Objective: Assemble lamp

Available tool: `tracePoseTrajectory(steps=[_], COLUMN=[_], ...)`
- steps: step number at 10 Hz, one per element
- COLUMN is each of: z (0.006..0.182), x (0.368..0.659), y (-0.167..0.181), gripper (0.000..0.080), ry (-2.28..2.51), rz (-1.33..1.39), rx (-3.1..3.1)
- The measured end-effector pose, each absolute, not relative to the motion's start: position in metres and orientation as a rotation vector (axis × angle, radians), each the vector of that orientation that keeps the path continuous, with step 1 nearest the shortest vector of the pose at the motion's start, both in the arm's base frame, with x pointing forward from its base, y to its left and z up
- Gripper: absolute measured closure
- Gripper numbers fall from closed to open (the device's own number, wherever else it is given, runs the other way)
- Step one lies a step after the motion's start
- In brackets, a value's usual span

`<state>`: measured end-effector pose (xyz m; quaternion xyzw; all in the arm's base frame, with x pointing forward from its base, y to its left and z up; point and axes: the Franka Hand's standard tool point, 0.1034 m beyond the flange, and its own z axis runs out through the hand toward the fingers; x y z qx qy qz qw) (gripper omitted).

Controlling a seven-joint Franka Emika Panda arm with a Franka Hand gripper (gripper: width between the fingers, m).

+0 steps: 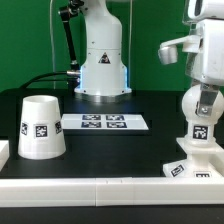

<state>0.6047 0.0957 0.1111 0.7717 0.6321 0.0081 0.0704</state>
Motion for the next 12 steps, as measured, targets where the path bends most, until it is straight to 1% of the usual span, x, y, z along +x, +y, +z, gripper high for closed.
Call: tracePoseTrajectory(steps=[4, 8, 12], z=[0.1111, 0.1115, 0.1108], x=[0.6048, 0.6027, 0.6021], y=[0.0953, 0.0946, 0.0958], gripper=[0.0223, 0.0222, 0.0220], ry=[1.791, 1.190, 0.662], rz=[0.035, 0.078, 0.110], rx=[2.409, 2.768, 2.952])
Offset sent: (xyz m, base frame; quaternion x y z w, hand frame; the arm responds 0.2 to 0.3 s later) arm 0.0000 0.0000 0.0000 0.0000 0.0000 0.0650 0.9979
